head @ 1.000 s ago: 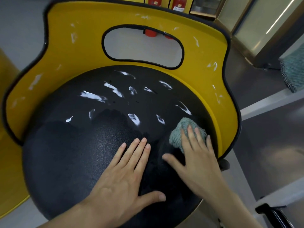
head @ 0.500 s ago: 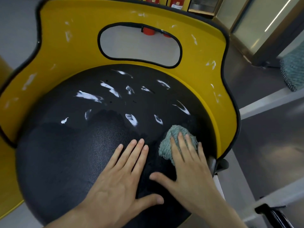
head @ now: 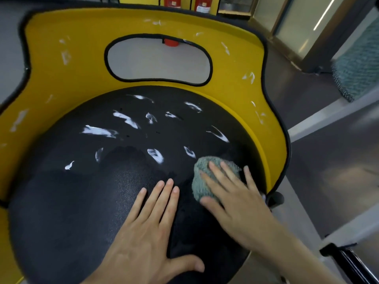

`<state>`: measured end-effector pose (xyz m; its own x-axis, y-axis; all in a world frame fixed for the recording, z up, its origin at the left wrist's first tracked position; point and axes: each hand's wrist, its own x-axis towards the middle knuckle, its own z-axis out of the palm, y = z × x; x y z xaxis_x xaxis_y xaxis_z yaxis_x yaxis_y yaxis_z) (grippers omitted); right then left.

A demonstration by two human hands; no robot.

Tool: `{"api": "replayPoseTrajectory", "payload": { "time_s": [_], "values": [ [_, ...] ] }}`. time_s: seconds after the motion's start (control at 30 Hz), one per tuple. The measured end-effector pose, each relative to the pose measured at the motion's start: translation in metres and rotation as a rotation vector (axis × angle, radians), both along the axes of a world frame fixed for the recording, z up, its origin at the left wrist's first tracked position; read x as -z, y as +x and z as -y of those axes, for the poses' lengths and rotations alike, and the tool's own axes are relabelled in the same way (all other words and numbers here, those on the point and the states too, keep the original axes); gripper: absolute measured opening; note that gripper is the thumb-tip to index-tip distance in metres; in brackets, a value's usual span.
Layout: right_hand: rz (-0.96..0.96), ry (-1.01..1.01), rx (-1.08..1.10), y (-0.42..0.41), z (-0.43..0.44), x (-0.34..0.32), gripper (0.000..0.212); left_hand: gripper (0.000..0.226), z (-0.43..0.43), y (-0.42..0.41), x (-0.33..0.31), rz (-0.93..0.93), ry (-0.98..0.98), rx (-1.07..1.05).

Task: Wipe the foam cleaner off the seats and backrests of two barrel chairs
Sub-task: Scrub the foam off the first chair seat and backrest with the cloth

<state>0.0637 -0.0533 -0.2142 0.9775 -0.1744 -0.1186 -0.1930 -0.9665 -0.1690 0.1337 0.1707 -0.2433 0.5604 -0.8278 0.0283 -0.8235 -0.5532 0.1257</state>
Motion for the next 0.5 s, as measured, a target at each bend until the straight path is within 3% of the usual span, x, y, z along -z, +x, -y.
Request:
{"api": "replayPoseTrajectory", "payload": {
  "time_s": [0.1, 0.27, 0.43, 0.5],
  "values": [
    [0.044, -0.026, 0.165, 0.020, 0.014, -0.002, 0.069, 0.128, 0.001, 0.000, 0.001, 0.014, 0.004, 0.010],
    [0.003, 0.041, -0.109, -0.013, -0.027, 0.000, 0.065, 0.129, 0.000, 0.001, 0.003, -0.003, -0.005, 0.001],
    [-0.004, 0.008, 0.173, 0.019, 0.013, -0.007, 0.080, 0.128, 0.000, 0.001, 0.003, 0.021, -0.013, 0.000],
    [-0.009, -0.016, 0.134, 0.007, -0.008, -0.004, 0.089, 0.126, 0.000, 0.001, 0.003, 0.017, -0.020, -0.009]
  ]
}}
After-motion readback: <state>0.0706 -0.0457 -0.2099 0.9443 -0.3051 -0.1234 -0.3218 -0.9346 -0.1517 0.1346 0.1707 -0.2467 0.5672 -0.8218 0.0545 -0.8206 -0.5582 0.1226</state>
